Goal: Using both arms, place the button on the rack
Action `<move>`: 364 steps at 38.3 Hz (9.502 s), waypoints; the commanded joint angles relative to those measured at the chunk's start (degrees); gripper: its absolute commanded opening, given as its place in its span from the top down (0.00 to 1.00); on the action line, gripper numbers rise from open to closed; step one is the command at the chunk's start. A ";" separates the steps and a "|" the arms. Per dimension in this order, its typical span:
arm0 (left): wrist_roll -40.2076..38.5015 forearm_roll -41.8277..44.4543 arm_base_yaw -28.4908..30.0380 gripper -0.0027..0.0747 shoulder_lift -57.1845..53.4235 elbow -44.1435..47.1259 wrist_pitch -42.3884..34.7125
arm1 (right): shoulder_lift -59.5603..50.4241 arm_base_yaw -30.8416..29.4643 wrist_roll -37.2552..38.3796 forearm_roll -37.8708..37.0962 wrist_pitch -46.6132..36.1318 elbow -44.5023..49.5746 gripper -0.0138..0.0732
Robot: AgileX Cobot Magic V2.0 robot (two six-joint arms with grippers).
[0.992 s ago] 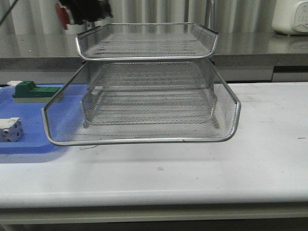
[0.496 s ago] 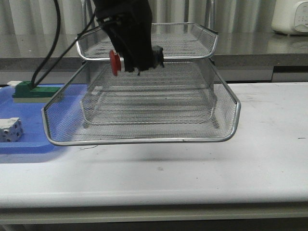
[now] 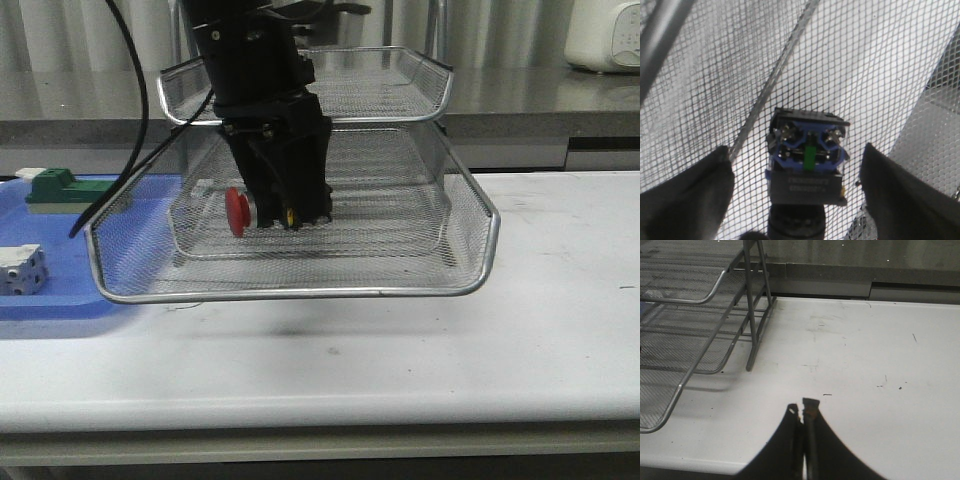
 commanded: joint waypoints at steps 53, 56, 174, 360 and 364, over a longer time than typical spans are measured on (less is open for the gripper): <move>-12.58 -0.42 22.13 0.99 -49.33 39.88 -15.57 | 0.38 -0.30 -0.17 0.33 -4.59 -1.37 0.91; -12.98 -0.54 23.99 0.99 -54.50 46.40 -21.23 | 0.38 -0.30 -0.17 0.33 -4.59 -1.37 0.91; -13.16 -2.83 24.65 0.99 -111.76 85.78 -48.43 | 78.49 49.48 -6.61 2.65 -41.77 -22.66 0.91; -34.21 11.40 30.98 0.99 -121.35 108.94 -64.57 | 0.56 8.84 -3.36 -0.12 -6.23 -1.22 0.91; -34.21 11.40 30.98 0.99 -121.35 109.04 -63.82 | 0.56 8.84 -3.36 -0.12 -6.23 -1.22 0.91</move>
